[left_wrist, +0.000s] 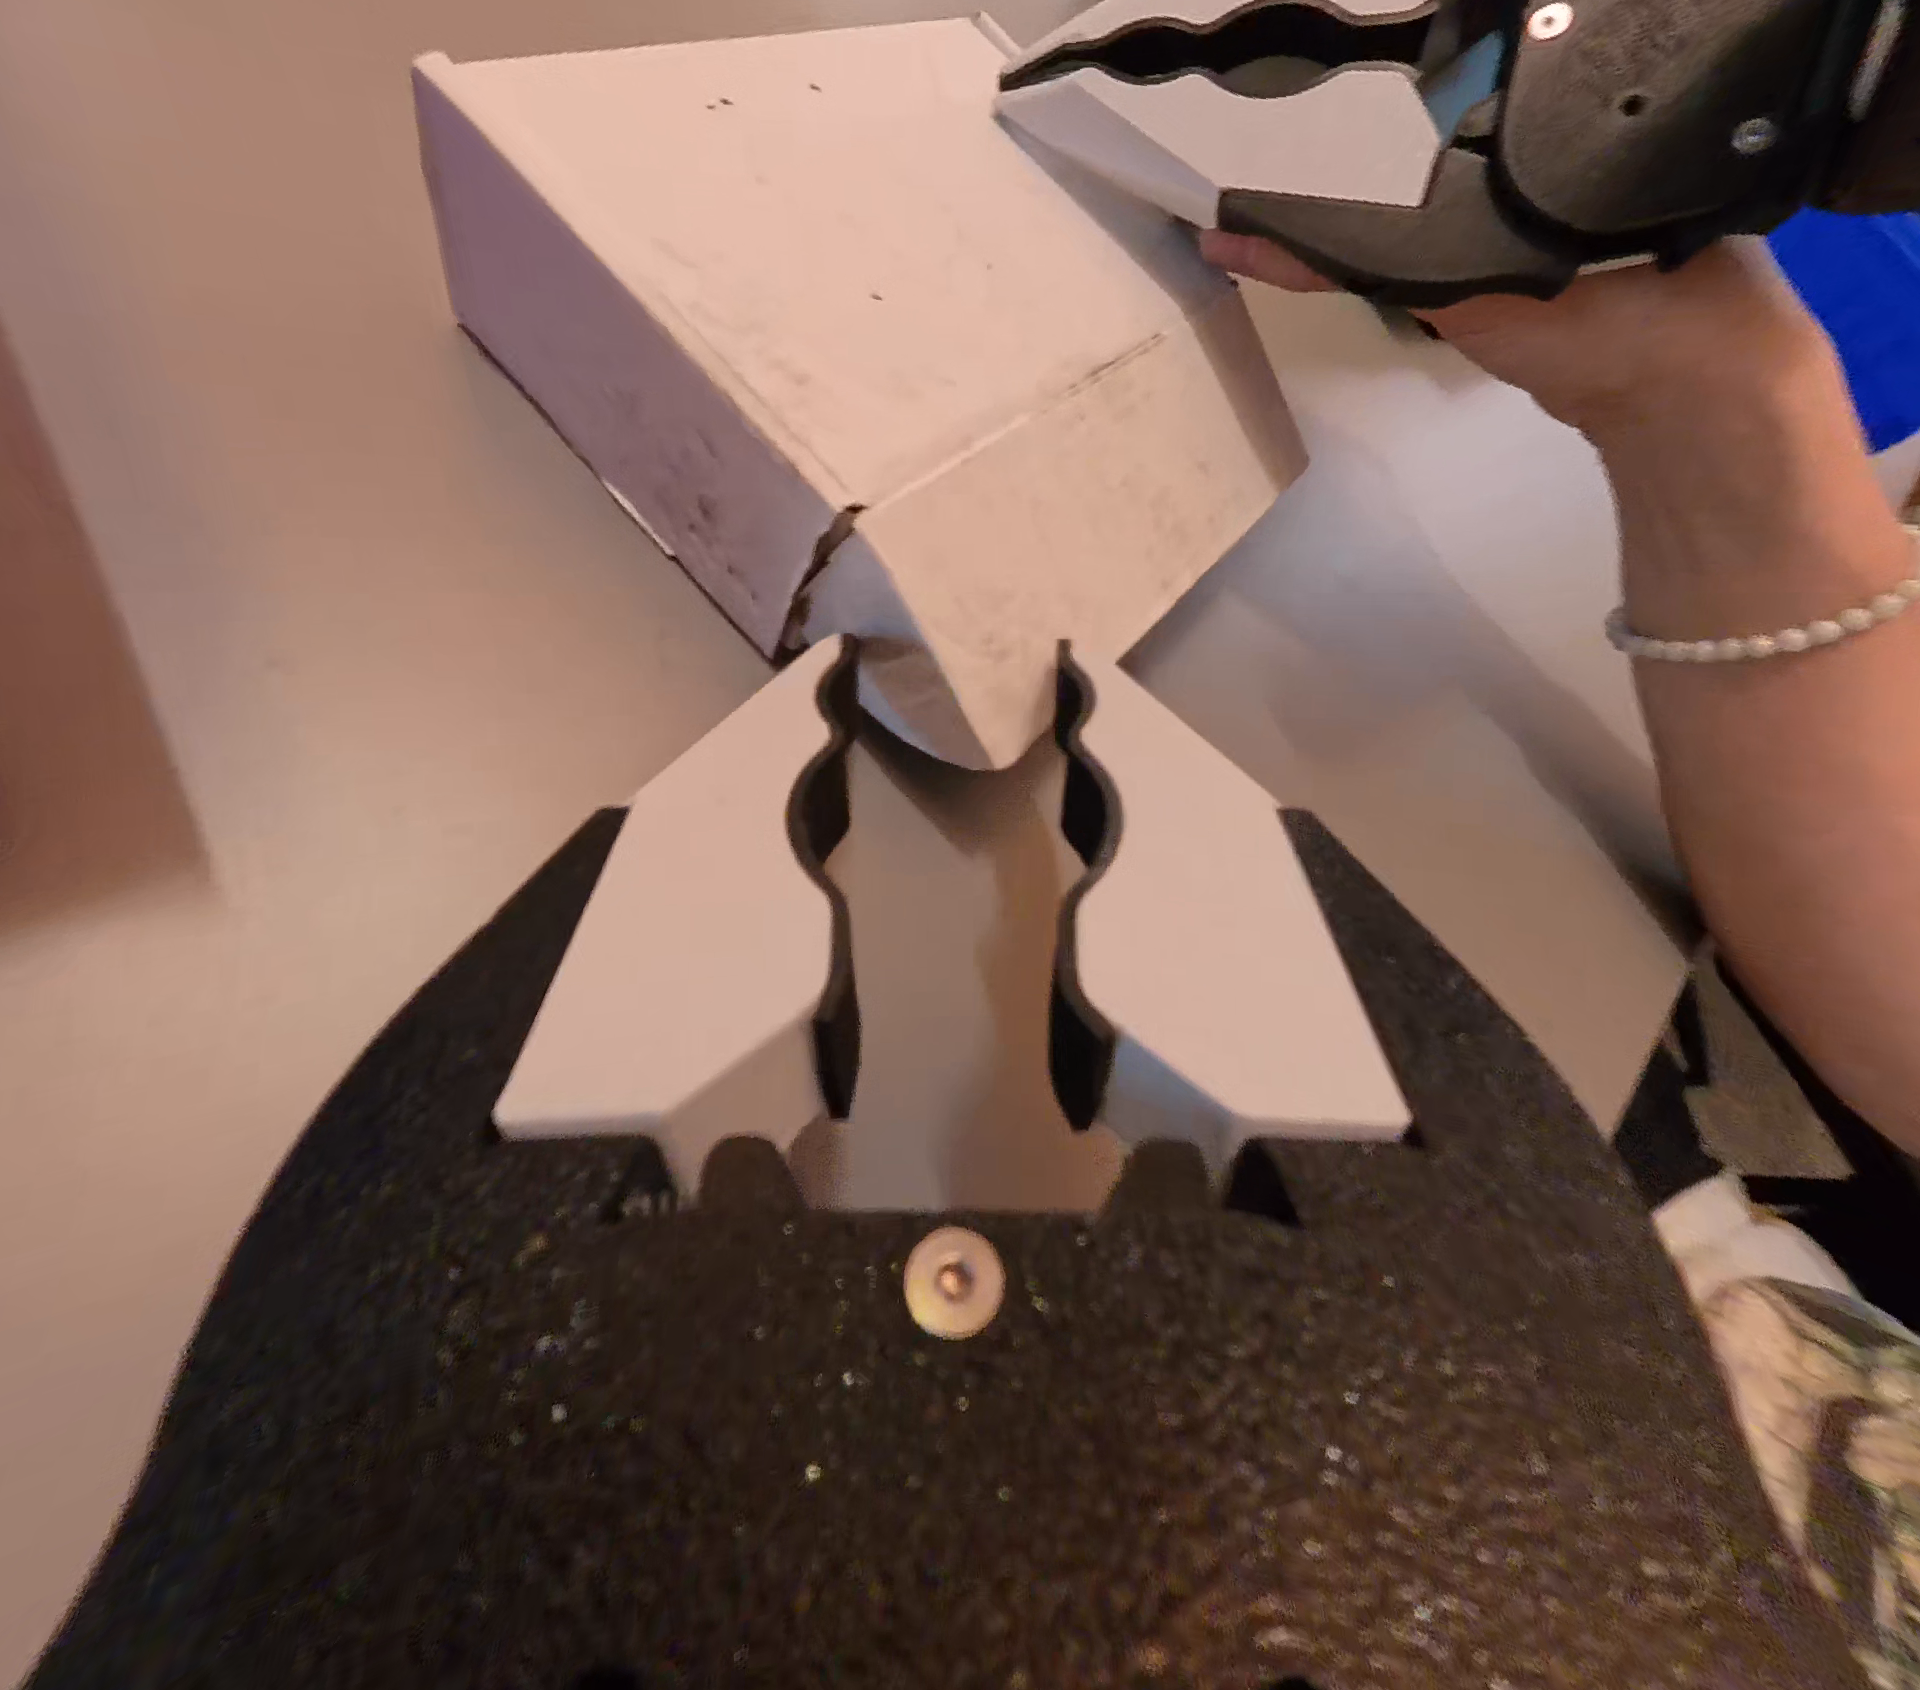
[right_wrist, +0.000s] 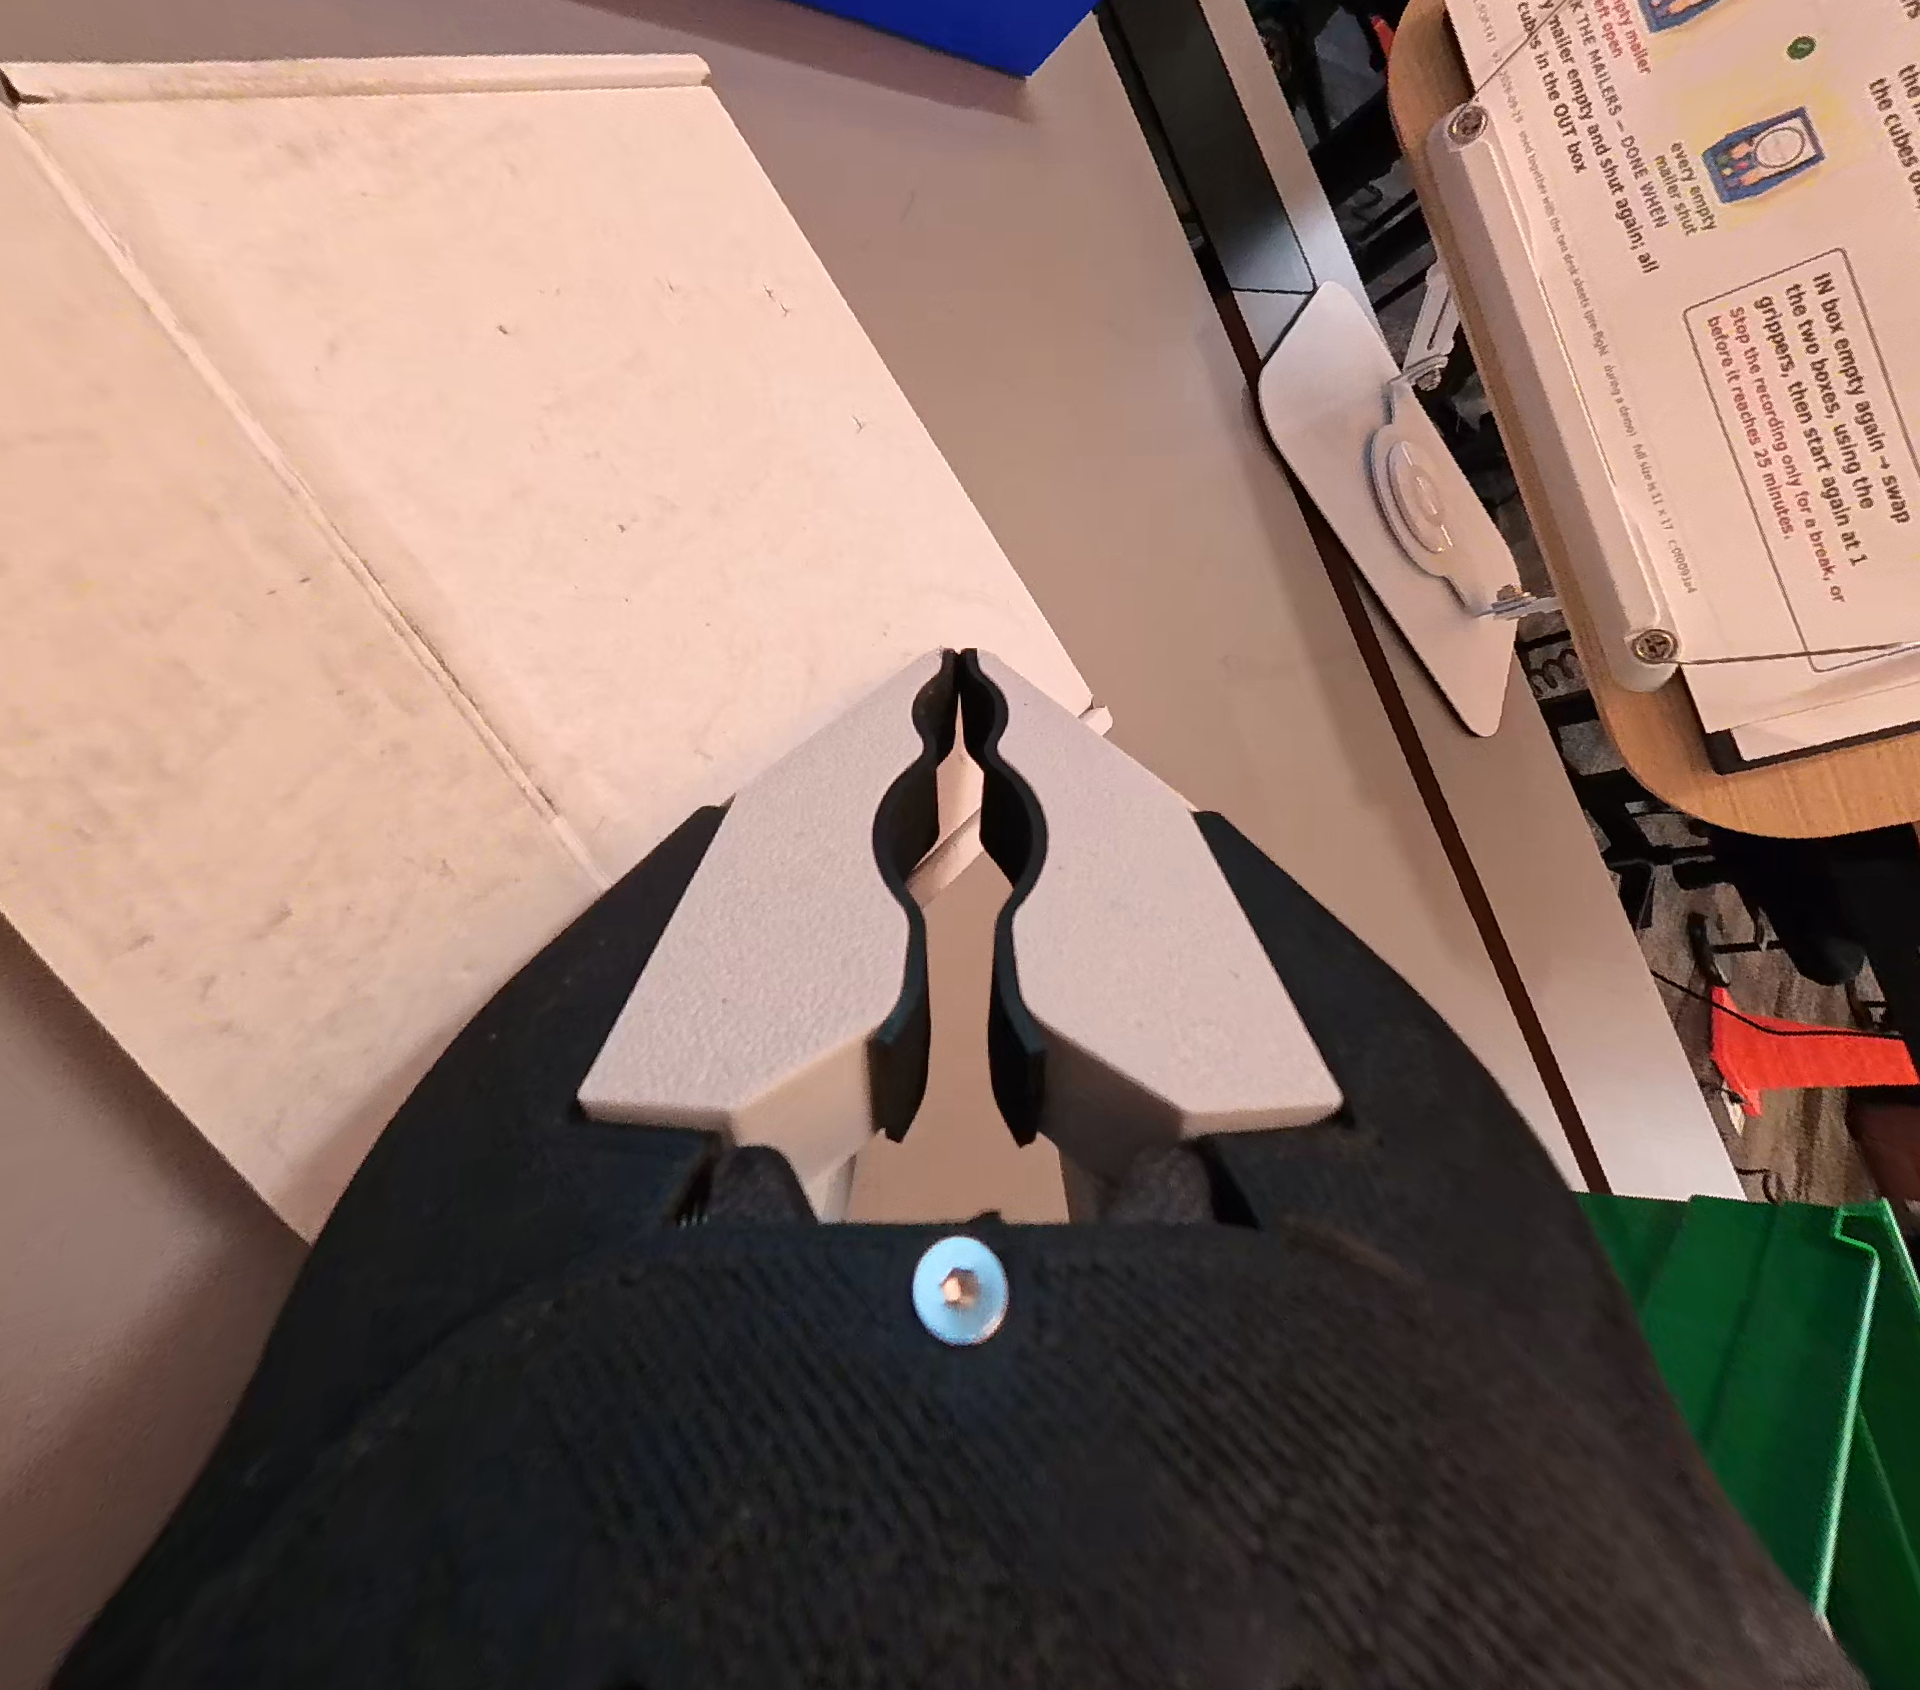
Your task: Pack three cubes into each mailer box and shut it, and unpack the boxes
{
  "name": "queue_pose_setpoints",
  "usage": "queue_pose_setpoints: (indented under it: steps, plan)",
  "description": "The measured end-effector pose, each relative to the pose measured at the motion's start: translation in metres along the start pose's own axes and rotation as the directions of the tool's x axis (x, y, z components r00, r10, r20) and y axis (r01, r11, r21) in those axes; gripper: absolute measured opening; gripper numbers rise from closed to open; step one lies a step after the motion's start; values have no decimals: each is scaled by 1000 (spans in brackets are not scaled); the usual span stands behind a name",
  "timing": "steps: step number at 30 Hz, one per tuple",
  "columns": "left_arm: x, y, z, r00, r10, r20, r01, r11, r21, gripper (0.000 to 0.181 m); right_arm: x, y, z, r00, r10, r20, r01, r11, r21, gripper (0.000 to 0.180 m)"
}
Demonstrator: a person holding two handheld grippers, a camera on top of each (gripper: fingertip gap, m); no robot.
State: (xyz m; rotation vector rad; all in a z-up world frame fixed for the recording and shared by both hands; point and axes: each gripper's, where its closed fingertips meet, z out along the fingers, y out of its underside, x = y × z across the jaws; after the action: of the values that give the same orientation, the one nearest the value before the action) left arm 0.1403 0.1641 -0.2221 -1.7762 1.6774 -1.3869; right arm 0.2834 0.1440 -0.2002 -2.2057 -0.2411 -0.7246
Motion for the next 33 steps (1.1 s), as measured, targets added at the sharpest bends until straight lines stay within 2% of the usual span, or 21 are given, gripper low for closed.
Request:
queue_pose_setpoints:
  steps: [1,8,13,15,16,18,19,20,21,23,25,28,32,33]
  plan:
    - [-4,0,0,1000,16,22,-16,1000,1,30,0,0,0,1000,2,-1,-2,1000,-1,0]
    - [-12,3,6,990,86,114,-84,996,-22,29,0,0,0,999,40,24,-40,999,16,0]
    - [-10,4,6,987,118,108,-114,993,-38,39,-2,-1,-5,997,38,65,-41,998,56,0]
    - [-9,3,1,988,123,98,-120,992,-30,43,14,2,-20,993,115,26,-116,990,80,3]
    - [-9,2,-2,988,124,94,-122,992,-24,43,21,4,-33,983,184,20,-185,978,98,12]
    - [-9,-4,-9,986,140,90,-141,990,-3,46,20,9,-59,939,328,102,-339,934,111,20]
    - [-10,-8,-13,983,158,93,-159,987,8,48,11,11,-71,926,336,170,-357,927,111,24]
    - [-10,-14,-16,979,177,98,-180,984,17,50,2,14,-81,942,278,190,-305,943,133,28]
    - [-10,-21,-19,975,198,103,-201,979,21,49,-3,21,-88,972,186,140,-207,966,157,32]
    - [-10,-39,-20,960,252,124,-258,966,34,23,-22,37,-92,997,-5,72,-5,991,132,41]
    - [-14,-60,-15,934,315,165,-327,944,47,0,-39,47,-87,997,-52,65,46,995,94,44]
    - [-27,-77,9,924,327,199,-335,942,8,0,-47,51,-79,993,-118,0,118,989,87,44]
    - [-41,-71,39,941,270,205,-268,963,-42,0,-64,56,-67,980,-195,33,194,980,42,45]
    - [-41,-71,41,943,261,209,-261,965,-27,0,-63,57,-64,977,-212,11,212,977,30,39]
